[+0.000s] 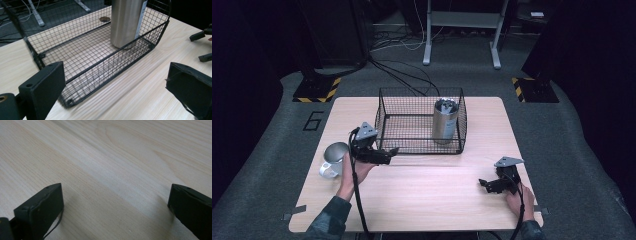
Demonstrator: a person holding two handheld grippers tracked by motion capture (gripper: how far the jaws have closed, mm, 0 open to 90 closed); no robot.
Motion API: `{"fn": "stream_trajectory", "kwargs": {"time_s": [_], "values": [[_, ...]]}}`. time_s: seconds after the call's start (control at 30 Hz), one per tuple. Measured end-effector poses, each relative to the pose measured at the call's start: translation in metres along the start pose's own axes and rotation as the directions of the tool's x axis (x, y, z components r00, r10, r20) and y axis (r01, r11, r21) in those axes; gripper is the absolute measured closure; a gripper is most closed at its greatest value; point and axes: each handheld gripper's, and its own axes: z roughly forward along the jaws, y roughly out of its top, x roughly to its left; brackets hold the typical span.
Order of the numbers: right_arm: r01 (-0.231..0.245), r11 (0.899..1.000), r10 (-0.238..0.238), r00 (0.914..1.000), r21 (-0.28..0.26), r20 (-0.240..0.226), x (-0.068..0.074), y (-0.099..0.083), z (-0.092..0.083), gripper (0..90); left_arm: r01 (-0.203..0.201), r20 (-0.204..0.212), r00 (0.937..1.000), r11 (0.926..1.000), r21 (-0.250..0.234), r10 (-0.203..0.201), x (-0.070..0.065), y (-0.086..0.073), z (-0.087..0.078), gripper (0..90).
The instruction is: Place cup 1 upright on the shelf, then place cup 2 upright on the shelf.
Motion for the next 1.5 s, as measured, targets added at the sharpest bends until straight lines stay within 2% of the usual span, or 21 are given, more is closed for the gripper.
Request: {"fn": "stream_trajectory", "kwargs": {"time_s": [0.1, 0.3, 0.5, 0.67, 0.7, 0.73, 0.83, 0.93, 1.2, 1.37, 1.5], "values": [[0.001, 1.0, -0.001, 1.0, 0.0, 0.0, 0.0, 0.0, 0.0, 0.0, 0.007, -0.015, 0.9999, 0.9999, 0.011, -0.007, 0.006, -0.007, -0.01, 2.3], [0.001, 1.0, -0.001, 1.0, 0.001, 0.0, 0.0, 0.0, 0.0, 0.0, 0.037, -0.05, 0.998, 0.9993, -0.006, -0.037, 0.016, -0.019, -0.028, 2.3], [0.008, 1.0, -0.007, 1.0, -0.004, 0.005, -0.001, 0.0, 0.0, 0.0, 0.068, -0.094, 0.9931, 0.9975, -0.02, -0.069, 0.027, -0.033, -0.048, 3.2], [0.008, 1.0, -0.008, 1.0, -0.003, 0.002, -0.001, 0.0, 0.0, 0.0, 0.109, -0.152, 0.982, 0.9935, -0.033, -0.113, 0.043, -0.047, -0.066, 0.9], [0.008, 1.0, -0.008, 1.0, -0.004, 0.005, -0.001, 0.0, 0.0, 0.0, 0.122, -0.167, 0.9777, 0.9917, -0.042, -0.127, 0.047, -0.051, -0.07, 0.9], [0.008, 1.0, -0.008, 1.0, -0.004, 0.005, -0.001, 0.0, 0.0, 0.0, 0.122, -0.173, 0.9767, 0.9917, -0.039, -0.127, 0.05, -0.053, -0.072, 0.8], [0.007, 1.0, -0.007, 1.0, -0.005, 0.005, -0.001, 0.0, 0.0, 0.0, 0.159, -0.195, 0.9671, 0.9866, -0.035, -0.163, 0.062, -0.061, -0.078, 0.4], [0.007, 1.0, -0.007, 1.0, -0.005, 0.005, -0.001, 0.0, 0.0, 0.0, 0.192, -0.214, 0.9575, 0.981, -0.028, -0.193, 0.073, -0.068, -0.079, 0.1], [0.007, 1.0, -0.007, 1.0, -0.005, 0.005, -0.001, 0.0, 0.0, 0.0, 0.247, -0.259, 0.9357, 0.969, -0.005, -0.24, 0.092, -0.081, -0.071, 0.0], [0.008, 1.0, -0.008, 1.0, -0.005, 0.005, -0.001, 0.0, 0.0, 0.0, 0.267, -0.274, 0.9278, 0.9635, 0.016, -0.253, 0.1, -0.089, -0.064, 0.0], [0.008, 1.0, -0.008, 1.0, -0.005, 0.005, -0.001, 0.0, 0.0, 0.0, 0.271, -0.266, 0.9288, 0.9625, 0.014, -0.258, 0.103, -0.092, -0.061, 0.0]]}}
